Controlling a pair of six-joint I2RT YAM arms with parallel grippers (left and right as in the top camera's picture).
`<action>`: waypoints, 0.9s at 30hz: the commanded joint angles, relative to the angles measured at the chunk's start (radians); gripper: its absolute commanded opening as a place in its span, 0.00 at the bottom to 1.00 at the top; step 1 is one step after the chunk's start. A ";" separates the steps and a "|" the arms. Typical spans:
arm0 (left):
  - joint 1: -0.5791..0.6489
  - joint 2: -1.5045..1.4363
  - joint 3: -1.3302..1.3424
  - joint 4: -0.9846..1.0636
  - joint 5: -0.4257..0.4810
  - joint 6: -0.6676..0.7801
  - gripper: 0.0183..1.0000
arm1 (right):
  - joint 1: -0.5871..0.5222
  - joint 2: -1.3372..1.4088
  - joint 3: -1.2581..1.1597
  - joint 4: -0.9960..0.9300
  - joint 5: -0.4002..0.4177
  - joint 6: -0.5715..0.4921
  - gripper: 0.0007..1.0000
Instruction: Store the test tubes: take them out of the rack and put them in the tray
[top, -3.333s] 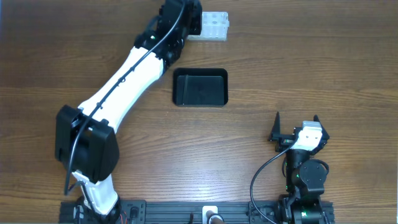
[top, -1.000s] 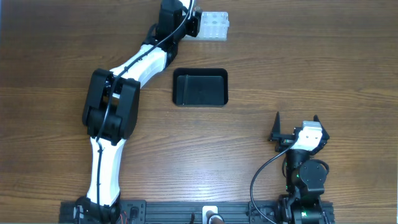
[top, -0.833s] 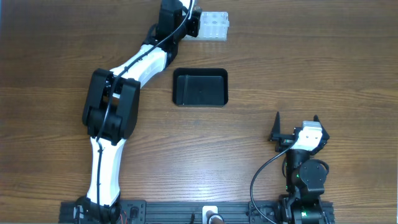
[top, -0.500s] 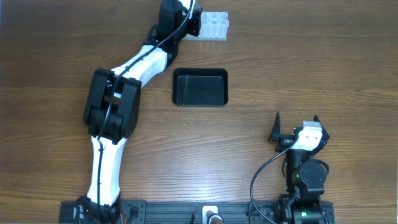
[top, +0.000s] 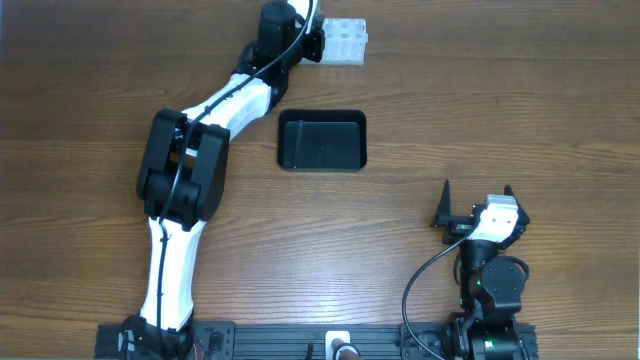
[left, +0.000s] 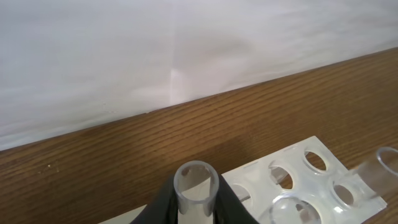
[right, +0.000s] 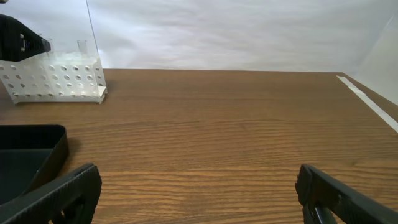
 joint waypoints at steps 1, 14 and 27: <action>0.000 0.017 0.021 0.011 0.010 0.011 0.12 | -0.006 -0.005 -0.009 0.000 -0.005 -0.005 0.99; -0.012 0.014 0.021 0.029 0.009 0.011 0.08 | -0.006 -0.005 -0.009 0.000 -0.005 -0.005 0.99; -0.013 -0.227 0.021 -0.096 -0.029 0.013 0.05 | -0.006 -0.005 -0.009 0.000 -0.005 -0.005 0.99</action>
